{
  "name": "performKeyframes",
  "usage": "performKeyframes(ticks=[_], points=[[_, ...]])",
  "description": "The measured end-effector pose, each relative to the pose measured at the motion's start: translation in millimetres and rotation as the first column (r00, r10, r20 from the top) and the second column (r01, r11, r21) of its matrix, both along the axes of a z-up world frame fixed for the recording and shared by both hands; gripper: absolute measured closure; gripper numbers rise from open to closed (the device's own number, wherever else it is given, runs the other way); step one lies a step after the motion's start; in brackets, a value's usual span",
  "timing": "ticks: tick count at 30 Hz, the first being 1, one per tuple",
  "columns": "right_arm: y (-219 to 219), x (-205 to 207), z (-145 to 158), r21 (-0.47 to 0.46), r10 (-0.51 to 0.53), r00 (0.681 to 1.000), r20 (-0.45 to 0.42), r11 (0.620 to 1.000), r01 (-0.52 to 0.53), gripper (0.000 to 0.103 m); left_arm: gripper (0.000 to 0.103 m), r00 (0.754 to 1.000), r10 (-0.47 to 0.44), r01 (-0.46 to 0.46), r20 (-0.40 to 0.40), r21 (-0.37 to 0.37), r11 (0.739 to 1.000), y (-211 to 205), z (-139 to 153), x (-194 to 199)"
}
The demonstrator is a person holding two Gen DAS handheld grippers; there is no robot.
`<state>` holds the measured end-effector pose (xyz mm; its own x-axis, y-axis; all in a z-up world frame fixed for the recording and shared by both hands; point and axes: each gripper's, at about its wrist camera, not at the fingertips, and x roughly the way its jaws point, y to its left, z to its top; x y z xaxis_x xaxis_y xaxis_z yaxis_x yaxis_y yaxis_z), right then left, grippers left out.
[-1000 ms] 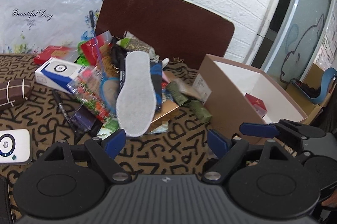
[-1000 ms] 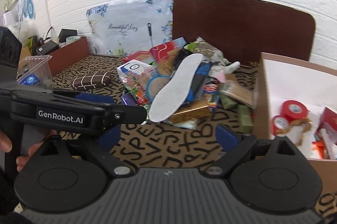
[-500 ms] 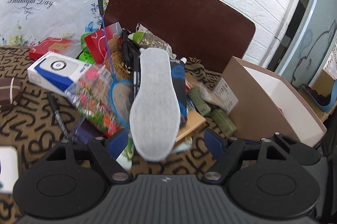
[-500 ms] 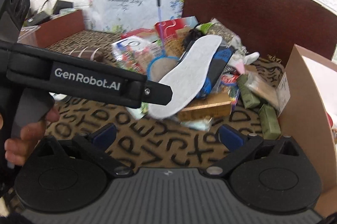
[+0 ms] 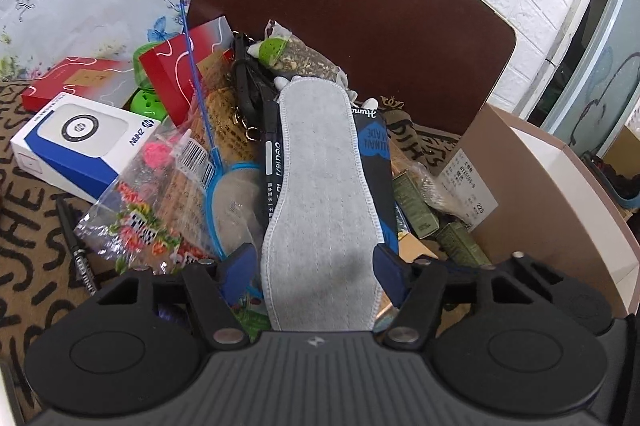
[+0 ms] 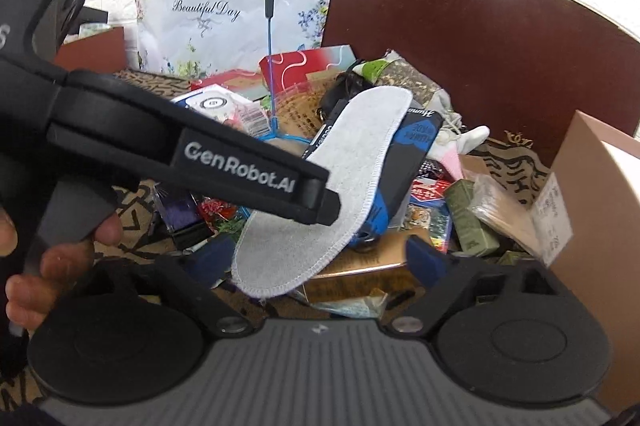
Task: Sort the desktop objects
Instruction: 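Grasp the grey insole with the left tool and lift it from the pile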
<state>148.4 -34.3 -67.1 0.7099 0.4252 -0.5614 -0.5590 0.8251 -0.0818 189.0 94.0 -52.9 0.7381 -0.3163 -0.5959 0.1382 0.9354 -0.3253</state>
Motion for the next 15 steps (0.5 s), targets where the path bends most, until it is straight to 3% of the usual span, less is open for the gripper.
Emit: performKeyframes(ticks=[7, 15], points=[[4, 6, -5, -0.041, -0.012, 1.0, 0.025, 0.999, 0.013, 0.032, 0.049, 1.0, -0.004, 0.004, -0.019, 0.001, 1.0, 1, -6, 5], [-2, -11, 1, -0.047, 0.007, 1.0, -0.019, 0.999, -0.008, 0.04, 0.057, 0.999, -0.002, 0.003, -0.038, 0.005, 1.0, -5, -4, -27]])
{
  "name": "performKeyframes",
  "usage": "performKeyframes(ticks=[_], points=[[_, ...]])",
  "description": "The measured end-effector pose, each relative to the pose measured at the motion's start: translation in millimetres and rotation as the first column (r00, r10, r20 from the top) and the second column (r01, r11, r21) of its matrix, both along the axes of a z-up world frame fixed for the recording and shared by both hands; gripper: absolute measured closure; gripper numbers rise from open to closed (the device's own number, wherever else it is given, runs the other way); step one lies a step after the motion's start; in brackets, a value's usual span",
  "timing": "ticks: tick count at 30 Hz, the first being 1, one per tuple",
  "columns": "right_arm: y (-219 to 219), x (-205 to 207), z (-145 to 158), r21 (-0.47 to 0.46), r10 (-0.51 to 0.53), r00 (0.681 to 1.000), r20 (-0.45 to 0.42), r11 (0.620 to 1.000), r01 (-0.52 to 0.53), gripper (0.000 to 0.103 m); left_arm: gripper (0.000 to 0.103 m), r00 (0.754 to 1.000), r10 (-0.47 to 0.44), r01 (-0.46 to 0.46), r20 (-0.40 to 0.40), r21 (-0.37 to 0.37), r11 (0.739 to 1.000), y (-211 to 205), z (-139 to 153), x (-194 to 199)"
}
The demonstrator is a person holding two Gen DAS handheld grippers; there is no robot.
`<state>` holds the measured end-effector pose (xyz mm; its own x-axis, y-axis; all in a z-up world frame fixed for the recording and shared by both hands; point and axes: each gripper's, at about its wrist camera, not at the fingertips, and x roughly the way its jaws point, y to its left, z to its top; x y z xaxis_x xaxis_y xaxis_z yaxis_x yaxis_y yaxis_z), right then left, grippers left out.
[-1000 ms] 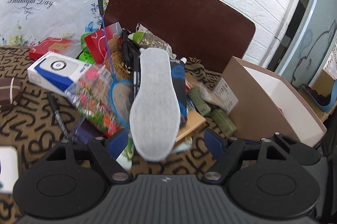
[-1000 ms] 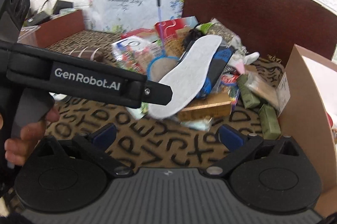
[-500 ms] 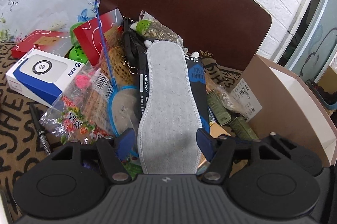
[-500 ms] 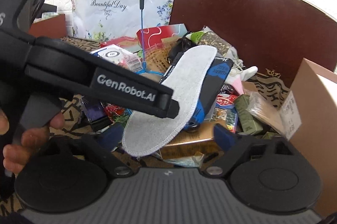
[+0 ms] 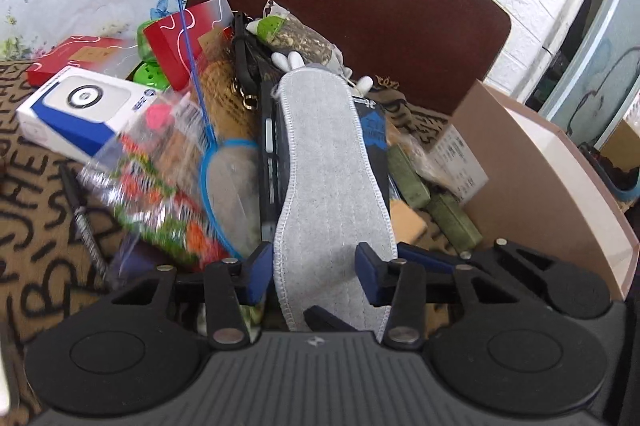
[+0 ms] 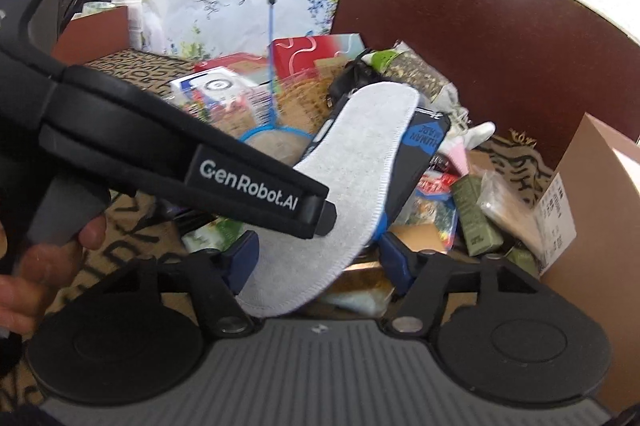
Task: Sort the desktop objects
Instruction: 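Grasp the grey insole with the left tool and lift it from the pile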
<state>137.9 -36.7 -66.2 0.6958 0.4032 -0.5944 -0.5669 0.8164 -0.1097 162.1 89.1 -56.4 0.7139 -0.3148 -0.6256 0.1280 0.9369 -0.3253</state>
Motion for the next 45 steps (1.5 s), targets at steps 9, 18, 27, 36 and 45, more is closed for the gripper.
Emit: performKeyframes(ticks=[9, 18, 27, 36, 45], points=[[-20, -39, -4, 0.021, 0.057, 0.991, -0.121, 0.998, -0.054, 0.043, 0.057, 0.996, -0.031, 0.029, -0.087, -0.019, 0.999, -7, -17, -47], [-35, -46, -9, 0.066, 0.074, 0.979, -0.189, 0.996, -0.063, 0.043, 0.051, 0.995, -0.004, 0.001, -0.095, -0.029, 1.0, -7, -20, -46], [-30, -32, -11, 0.08, 0.063, 0.982, -0.178, 0.996, -0.049, 0.043, 0.058, 0.995, -0.012, 0.01, -0.096, -0.024, 1.0, -11, -21, -34], [-34, -40, -10, 0.084, 0.062, 0.979, -0.193, 0.995, -0.047, 0.055, 0.059, 0.996, -0.02, 0.02, -0.084, -0.001, 1.0, -15, -15, -43], [-40, -57, 6, 0.113, 0.074, 0.985, -0.156, 0.992, -0.057, 0.066, 0.068, 0.999, 0.022, -0.021, -0.048, 0.006, 1.0, -13, 2, -70]])
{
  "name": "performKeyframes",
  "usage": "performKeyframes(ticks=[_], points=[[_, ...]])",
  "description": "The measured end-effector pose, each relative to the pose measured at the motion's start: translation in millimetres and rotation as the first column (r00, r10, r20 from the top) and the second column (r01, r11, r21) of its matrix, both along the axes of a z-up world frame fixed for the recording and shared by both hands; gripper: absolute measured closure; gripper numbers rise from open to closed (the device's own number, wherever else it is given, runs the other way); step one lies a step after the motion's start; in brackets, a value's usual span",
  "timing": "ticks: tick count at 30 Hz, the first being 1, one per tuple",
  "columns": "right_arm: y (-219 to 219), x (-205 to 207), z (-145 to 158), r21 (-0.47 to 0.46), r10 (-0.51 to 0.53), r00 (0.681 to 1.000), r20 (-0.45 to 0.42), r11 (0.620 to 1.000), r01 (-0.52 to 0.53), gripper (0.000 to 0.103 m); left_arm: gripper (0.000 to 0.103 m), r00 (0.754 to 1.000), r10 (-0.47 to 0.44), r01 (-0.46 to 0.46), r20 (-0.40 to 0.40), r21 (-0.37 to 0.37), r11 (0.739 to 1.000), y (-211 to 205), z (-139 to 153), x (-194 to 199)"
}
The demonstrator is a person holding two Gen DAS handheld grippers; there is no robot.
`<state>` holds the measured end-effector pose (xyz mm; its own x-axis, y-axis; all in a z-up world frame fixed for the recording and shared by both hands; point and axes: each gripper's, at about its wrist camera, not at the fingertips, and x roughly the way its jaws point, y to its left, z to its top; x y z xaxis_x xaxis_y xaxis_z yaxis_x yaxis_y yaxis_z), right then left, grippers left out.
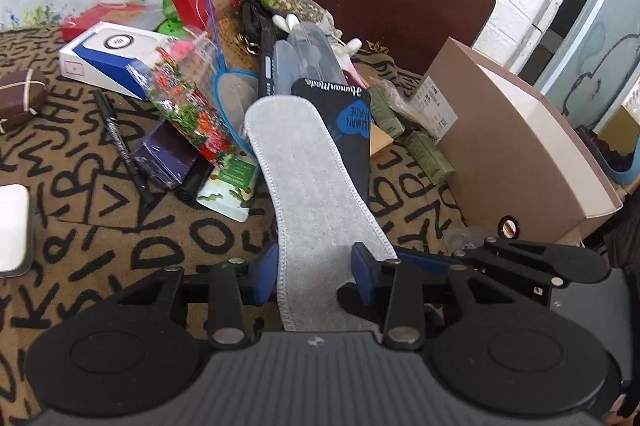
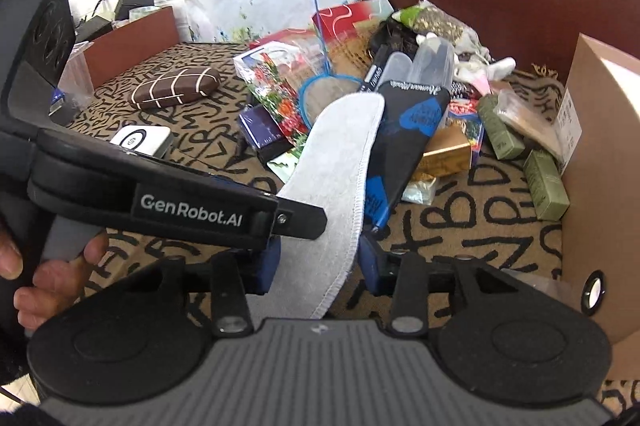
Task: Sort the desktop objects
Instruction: 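Grasp the grey insole with the left tool and lift it from the pile, then carry the grey insole with the left tool to the white box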
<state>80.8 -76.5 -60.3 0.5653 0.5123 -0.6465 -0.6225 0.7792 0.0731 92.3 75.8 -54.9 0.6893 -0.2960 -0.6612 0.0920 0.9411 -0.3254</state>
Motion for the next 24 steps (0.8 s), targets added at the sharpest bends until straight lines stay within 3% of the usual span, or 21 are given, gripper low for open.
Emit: performKeyframes(ticks=[6, 13, 24], points=[[-11, -7, 14, 0.029, -0.022, 0.998, 0.055, 0.999, 0.021, 0.075, 0.079, 0.998, 0.016, -0.016, 0.056, 0.01, 1.0, -5, 17, -11], [-29, -16, 44, 0.065, -0.047, 0.988, 0.147, 0.997, 0.038, 0.076, 0.079, 0.989, 0.008, -0.011, 0.148, 0.02, 1.0, -22, 52, -19], [-87, -9, 101, 0.106, -0.165, 0.938, 0.306, 0.985, 0.139, 0.076, 0.079, 0.949, -0.116, 0.106, 0.294, 0.049, 0.993, -91, 112, 9]])
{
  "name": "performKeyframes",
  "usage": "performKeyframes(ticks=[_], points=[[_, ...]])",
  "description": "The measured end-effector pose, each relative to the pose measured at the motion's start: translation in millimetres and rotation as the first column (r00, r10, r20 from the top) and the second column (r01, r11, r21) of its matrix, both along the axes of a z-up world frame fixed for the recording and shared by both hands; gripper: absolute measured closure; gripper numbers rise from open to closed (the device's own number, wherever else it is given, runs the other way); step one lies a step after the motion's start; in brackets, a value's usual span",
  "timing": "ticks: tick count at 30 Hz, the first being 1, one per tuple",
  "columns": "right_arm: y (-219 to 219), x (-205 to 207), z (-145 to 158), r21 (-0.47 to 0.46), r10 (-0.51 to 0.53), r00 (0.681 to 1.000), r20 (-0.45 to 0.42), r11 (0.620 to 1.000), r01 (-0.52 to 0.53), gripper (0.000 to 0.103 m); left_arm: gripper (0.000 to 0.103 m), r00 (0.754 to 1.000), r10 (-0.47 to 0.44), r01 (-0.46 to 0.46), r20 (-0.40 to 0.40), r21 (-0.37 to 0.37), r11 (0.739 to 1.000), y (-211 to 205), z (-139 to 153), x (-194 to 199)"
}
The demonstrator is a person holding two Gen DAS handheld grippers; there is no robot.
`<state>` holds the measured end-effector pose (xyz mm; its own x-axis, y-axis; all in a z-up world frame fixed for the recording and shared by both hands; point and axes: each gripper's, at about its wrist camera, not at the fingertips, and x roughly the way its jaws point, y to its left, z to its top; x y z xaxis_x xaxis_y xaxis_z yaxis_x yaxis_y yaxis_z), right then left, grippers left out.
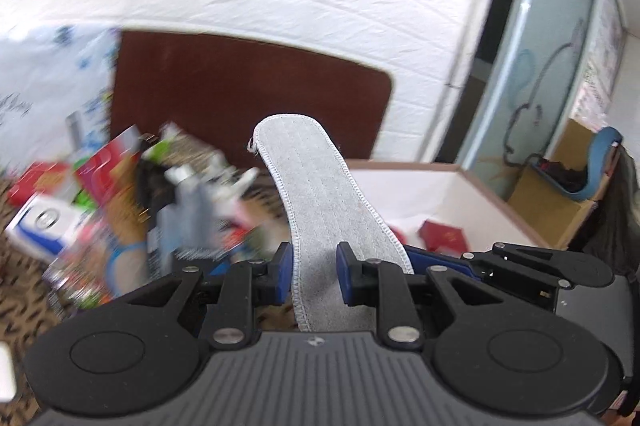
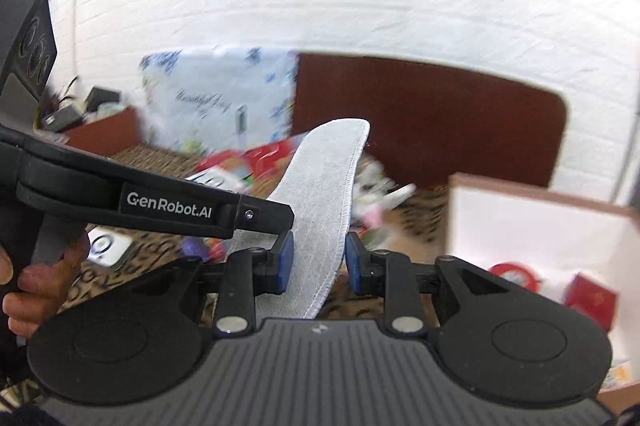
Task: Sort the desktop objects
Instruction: 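Carry the grey insole with the left tool to the white box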
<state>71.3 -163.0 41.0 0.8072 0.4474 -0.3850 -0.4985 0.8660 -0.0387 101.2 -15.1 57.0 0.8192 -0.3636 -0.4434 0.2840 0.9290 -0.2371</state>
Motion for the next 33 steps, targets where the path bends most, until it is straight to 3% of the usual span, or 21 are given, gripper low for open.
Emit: performKeyframes(ticks=[5, 12, 27, 33], points=[[-36, 10, 12, -0.011, -0.086, 0.996, 0.032, 0.996, 0.086, 0.076, 0.079, 0.997, -0.074, 0.074, 0.015, 0.001, 0.997, -44, 9, 21], [-89, 27, 11, -0.015, -0.192, 0.981, 0.007, 0.981, 0.192, 0.076, 0.079, 0.986, -0.163, 0.163, -0.018, 0.004, 0.987, -100, 2, 49], [-150, 73, -30, -0.057, -0.267, 0.947, -0.181, 0.964, 0.26, 0.076, 0.079, 0.956, -0.216, 0.223, -0.197, 0.015, 0.975, -168, -46, 107], [-160, 96, -47, -0.077, -0.266, 0.923, -0.279, 0.964, 0.255, 0.076, 0.079, 0.931, -0.201, 0.214, -0.304, 0.011, 0.977, -181, -63, 130]])
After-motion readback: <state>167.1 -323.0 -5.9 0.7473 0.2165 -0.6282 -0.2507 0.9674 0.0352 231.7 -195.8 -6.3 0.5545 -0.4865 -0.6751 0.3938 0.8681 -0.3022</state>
